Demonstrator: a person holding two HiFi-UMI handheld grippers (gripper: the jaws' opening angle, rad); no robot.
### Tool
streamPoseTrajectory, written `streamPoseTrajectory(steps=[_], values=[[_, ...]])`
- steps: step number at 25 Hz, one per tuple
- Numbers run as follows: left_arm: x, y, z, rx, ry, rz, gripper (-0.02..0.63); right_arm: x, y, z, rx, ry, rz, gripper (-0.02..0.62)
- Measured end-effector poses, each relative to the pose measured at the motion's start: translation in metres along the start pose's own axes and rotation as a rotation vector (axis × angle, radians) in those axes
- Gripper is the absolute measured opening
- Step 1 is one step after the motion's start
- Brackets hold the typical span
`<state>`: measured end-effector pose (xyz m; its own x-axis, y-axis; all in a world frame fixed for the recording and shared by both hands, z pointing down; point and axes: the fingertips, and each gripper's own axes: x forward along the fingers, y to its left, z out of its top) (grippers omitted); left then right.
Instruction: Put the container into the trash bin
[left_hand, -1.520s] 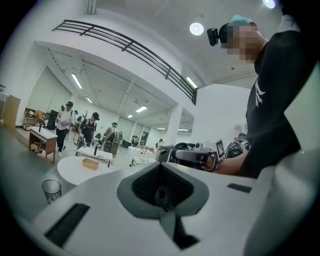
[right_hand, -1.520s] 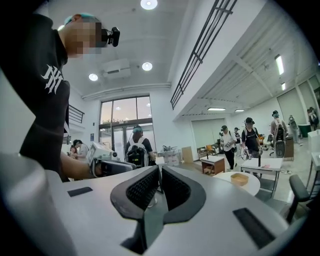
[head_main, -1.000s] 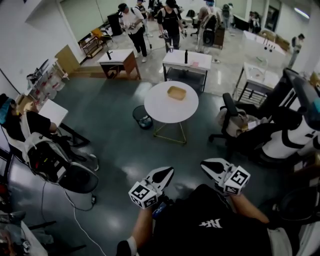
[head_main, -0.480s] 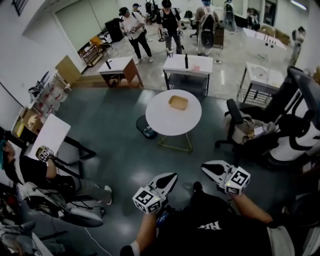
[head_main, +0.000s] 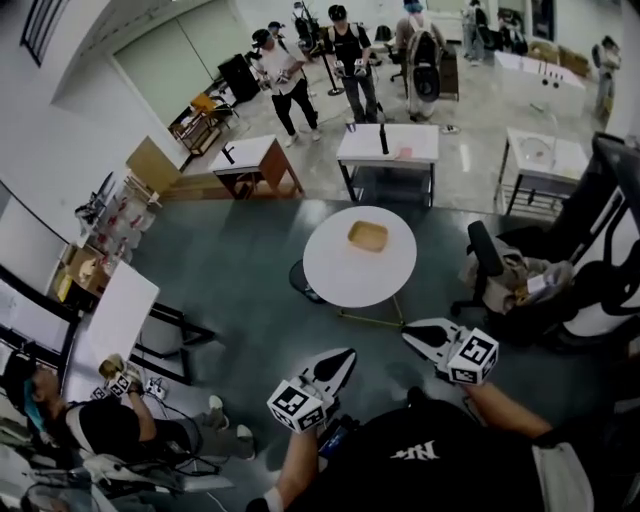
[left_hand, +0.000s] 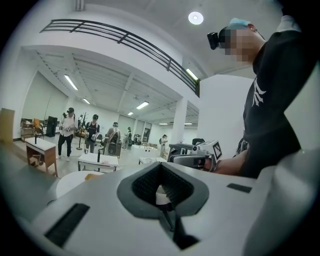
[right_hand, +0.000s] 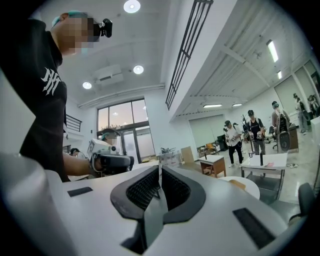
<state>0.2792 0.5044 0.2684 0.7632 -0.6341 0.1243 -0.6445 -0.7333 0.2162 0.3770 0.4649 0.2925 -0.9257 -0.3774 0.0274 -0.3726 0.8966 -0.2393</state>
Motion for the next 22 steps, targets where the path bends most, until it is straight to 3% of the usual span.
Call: streamPoseTrajectory(steps=[7,13,22], values=[[0.027,0.044,-0.007,-0.01,0.0,0.077,0.003,0.021,-0.055,-0.008,0.0,0.039,0.047,0.043],[0.029,0.082,-0.012,-0.043,0.021,0.108,0.003,0.039,-0.086,-0.03,0.054,0.096,0.02,0.043],[0.051,0.171,0.001,-0.036,0.005,0.032,0.003,0.103,-0.14,-0.02,0.049,0.106,-0.083,0.043]])
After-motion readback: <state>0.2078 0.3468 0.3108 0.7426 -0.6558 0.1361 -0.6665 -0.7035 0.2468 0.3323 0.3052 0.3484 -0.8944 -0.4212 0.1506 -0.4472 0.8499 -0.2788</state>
